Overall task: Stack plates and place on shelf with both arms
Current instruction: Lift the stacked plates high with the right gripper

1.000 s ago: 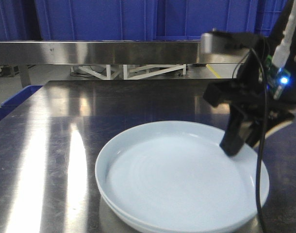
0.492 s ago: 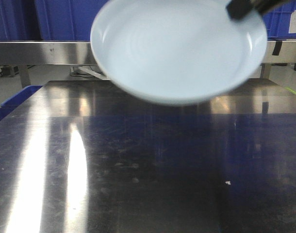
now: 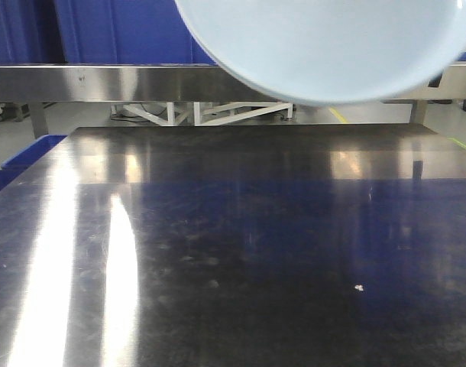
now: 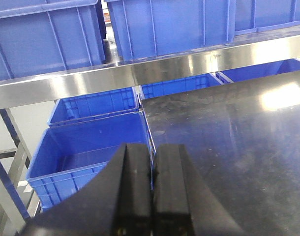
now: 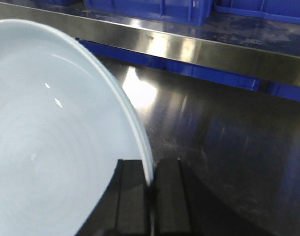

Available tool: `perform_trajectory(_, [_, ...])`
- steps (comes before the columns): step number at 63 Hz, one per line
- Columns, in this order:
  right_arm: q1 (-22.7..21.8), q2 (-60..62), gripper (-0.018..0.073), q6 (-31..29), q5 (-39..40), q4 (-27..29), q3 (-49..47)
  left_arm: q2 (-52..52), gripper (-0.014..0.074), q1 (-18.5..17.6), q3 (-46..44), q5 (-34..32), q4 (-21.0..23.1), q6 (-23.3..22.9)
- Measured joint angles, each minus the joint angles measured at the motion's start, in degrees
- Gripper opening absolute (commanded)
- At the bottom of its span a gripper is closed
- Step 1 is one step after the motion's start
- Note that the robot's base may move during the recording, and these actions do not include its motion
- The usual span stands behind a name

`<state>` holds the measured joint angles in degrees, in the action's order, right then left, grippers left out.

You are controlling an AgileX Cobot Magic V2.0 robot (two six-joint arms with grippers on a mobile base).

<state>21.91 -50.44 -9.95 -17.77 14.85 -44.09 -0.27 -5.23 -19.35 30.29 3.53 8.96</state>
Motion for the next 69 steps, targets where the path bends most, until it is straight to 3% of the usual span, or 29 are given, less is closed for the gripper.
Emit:
perform_trajectory(16, [0.0,6.68,0.0057,-0.04,4.02,0.0,6.02,0.0,0.0085,0.0,0.0,0.0,0.0,0.0])
perform_trajectory(69, [0.0,7.62,0.0057,-0.14,5.1,0.11,6.52,0.0,0.0084,0.0,0.0,0.0,0.0,0.0])
